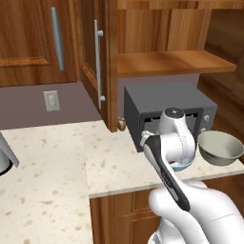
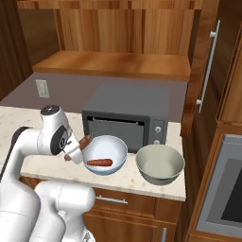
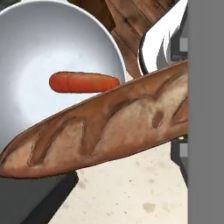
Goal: Pick both bowls and place them on the counter. Then place the carrot in one bowl and place the baguette in the other bowl.
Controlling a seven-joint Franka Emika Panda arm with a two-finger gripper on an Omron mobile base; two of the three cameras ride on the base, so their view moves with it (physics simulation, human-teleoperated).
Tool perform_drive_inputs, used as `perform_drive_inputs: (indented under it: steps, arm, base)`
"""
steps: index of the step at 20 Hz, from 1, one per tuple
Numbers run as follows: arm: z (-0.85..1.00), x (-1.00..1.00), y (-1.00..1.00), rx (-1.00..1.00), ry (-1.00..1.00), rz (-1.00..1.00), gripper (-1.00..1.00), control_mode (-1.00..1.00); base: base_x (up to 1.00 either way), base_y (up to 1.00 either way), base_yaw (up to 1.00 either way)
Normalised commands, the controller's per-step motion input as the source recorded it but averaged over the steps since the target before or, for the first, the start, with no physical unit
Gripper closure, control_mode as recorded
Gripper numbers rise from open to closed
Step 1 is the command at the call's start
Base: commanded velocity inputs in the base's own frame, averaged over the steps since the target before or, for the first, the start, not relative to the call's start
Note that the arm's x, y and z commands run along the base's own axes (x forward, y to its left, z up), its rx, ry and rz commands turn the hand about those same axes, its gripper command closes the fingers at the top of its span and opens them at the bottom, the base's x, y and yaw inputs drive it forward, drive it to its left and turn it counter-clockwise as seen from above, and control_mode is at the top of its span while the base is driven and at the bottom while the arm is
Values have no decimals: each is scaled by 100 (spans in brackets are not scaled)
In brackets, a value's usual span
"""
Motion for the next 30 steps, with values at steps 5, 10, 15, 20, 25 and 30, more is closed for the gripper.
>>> perform_drive_inputs:
  steps: [5, 10, 15, 20, 25, 30]
  arm:
    - [19, -2, -63, 0, 16, 0, 100, -100]
    - [12, 0, -66, 0, 16, 0, 100, -100]
    - [5, 0, -68, 0, 10, 0, 100, -100]
    - [3, 0, -67, 0, 7, 0, 100, -100]
    - [1, 0, -65, 0, 9, 0, 100, -100]
    - [-2, 10, -54, 0, 8, 0, 100, -100]
  base:
    - [0, 0, 0]
    - [0, 0, 0]
    - [0, 0, 0]
    - [0, 0, 0]
    - [0, 0, 0]
    - [0, 0, 0]
